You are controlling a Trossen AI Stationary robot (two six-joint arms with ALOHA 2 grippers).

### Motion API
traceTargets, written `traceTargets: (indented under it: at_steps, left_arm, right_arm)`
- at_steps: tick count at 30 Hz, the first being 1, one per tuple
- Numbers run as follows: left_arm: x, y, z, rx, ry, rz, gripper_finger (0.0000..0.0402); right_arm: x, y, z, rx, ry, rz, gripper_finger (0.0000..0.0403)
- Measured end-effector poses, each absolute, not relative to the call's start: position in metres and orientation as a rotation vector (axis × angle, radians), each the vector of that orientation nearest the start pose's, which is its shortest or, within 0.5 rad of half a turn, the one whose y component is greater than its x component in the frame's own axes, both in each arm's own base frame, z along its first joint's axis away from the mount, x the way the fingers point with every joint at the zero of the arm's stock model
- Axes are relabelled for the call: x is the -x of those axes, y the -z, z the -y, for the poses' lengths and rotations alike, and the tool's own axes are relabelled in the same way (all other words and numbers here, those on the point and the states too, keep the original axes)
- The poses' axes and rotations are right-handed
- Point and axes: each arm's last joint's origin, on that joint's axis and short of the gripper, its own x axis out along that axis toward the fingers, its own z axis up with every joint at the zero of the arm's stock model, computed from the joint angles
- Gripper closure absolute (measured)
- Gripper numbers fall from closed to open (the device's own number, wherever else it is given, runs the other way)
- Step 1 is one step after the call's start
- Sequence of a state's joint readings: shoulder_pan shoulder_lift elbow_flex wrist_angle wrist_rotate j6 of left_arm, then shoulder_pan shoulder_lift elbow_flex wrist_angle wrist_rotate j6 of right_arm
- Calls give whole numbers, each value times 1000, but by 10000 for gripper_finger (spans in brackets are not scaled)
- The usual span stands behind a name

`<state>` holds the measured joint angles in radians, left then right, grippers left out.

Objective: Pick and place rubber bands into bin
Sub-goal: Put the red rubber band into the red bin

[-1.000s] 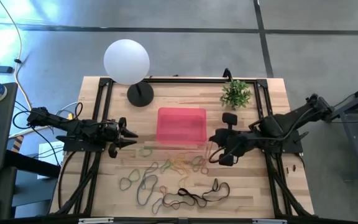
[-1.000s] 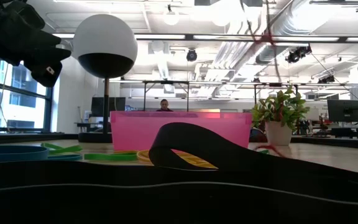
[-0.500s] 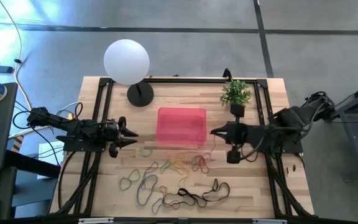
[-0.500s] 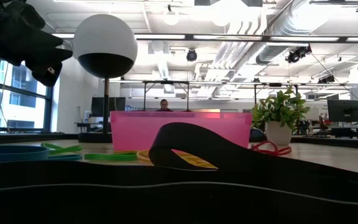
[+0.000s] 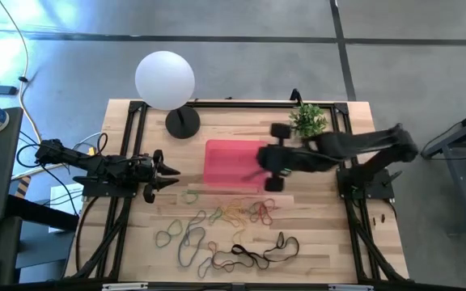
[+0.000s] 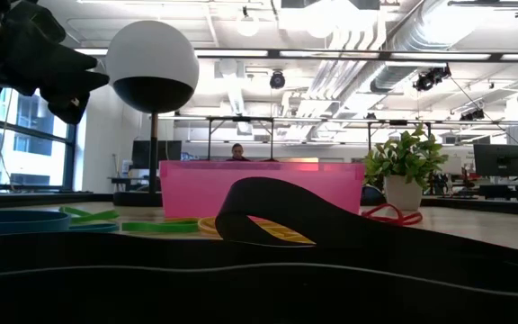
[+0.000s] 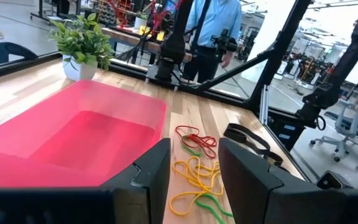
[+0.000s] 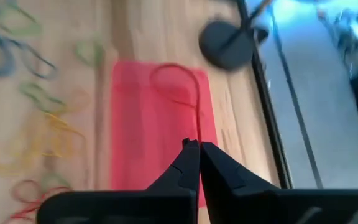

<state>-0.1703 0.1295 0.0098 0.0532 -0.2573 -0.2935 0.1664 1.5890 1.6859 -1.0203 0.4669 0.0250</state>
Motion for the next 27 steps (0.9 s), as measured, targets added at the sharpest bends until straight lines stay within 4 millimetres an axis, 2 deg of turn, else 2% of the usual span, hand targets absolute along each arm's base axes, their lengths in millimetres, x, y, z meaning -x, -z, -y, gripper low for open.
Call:
traceTargets:
  at_steps: [6,13,20,27]
  left_arm:
    - [-104,-162,10,280,-95,-52,277]
    - [-104,-162,10,280,-95,-52,277]
    - [-104,-161,10,278,-94,-52,277]
    - [-104,-161,10,278,-94,-52,277]
  right_arm:
    - [-359,-325,11,108,355,-1056,403]
    - [-382,-281,58,-38,383,-1172,403]
    - [-388,-255,78,-97,354,-1259,403]
    - [-380,-250,83,-94,375,-1350,402]
